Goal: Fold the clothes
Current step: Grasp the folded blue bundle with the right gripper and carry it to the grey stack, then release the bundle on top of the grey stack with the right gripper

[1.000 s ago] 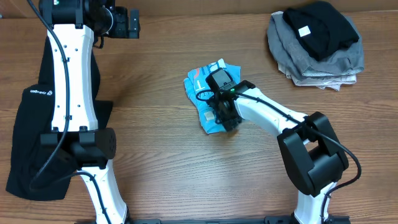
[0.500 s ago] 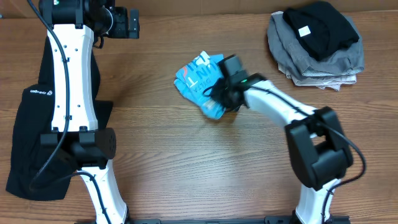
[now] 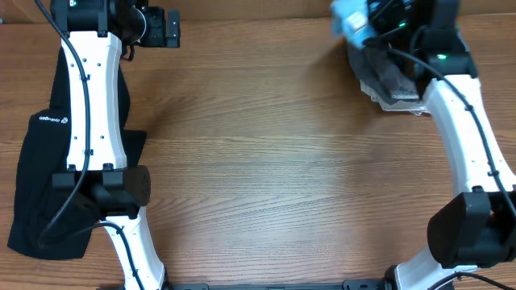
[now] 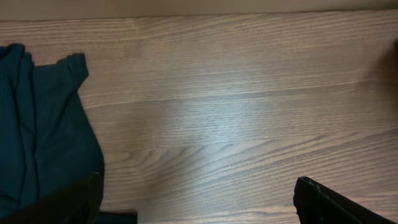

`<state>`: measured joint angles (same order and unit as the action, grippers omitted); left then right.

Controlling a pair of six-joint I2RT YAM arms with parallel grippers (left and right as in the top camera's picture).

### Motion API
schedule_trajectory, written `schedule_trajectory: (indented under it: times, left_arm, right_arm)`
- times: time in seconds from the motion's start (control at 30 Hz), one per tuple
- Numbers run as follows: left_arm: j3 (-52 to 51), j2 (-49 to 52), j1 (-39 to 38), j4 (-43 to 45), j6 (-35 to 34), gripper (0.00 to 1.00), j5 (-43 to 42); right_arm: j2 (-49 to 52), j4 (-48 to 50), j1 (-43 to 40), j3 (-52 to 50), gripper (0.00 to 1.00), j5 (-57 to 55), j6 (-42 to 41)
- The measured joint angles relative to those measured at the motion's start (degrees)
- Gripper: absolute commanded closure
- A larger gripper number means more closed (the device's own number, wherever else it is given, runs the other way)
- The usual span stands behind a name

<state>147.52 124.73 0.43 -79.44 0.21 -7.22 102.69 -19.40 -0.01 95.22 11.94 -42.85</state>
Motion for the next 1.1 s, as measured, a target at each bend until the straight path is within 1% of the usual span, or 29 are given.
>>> schedule_trajectory:
  times: [0.1,0.27,0.43,0.6,0.63,0.7,0.73,0.8,0.9,0.97,1.0,1.03,1.1]
  left_arm:
    - [0.0,0.0,0.0,0.5,0.0,0.0,0.0]
    - [0.0,0.0,0.0,1.9,0.0,0.0,0.0]
    - [0.0,0.0,0.0,2.3,0.0,0.0,0.0]
    - [0.0,0.0,0.0,3.0,0.0,0.0,0.0]
    - [0.0,0.0,0.0,3.0,0.0,0.0,0.0]
    - [0.0,0.0,0.0,3.0,0.0,0.0,0.0]
    - [0.0,0.0,0.0,3.1,0.0,0.0,0.0]
    - [0.0,0.0,0.0,3.1,0.0,0.0,0.0]
    - [0.0,0.0,0.0,3.3,0.0,0.0,0.0]
    - [0.0,0.0,0.0,3.8,0.0,0.0,0.0]
    - [0.0,0.0,0.0,4.1,0.0,0.0,0.0]
    - [0.0,0.0,0.0,4.3,0.0,0.0,0.0]
    - [0.0,0.0,0.0,4.8,0.0,0.0,0.0]
  right_arm:
    - [0.5,5.2,-3.5,0.0,0.96,0.3,0.1]
    - [1.5,9.9,-8.0,0.0,0.96,0.3,0.3]
    - [4.3,9.3,-11.3,0.0,0.96,0.3,0.3]
    - [10.3,8.0,-12.3,0.0,0.96,0.7,0.7]
    - [11.4,7.1,-12.3,0.0,0.88,0.8,0.7]
    - [13.3,3.1,-12.3,0.0,0.6,0.5,0.6]
    - [13.8,0.9,-12.3,0.0,0.5,0.1,0.8]
    - [14.1,-4.7,-12.4,-0.1,0.47,-1.4,1.0]
    - [13.8,-10.3,-13.2,0.0,0.43,-2.3,1.9]
    - [13.3,-15.2,-14.6,0.0,0.37,-2.5,2.6]
    - [12.9,-17.3,-15.4,0.0,0.3,-2.7,3.0]
    - [12.4,-19.3,-16.5,0.0,0.2,-2.9,3.3]
    - [10.8,-22.4,-18.8,0.0,0.12,-3.5,4.0]
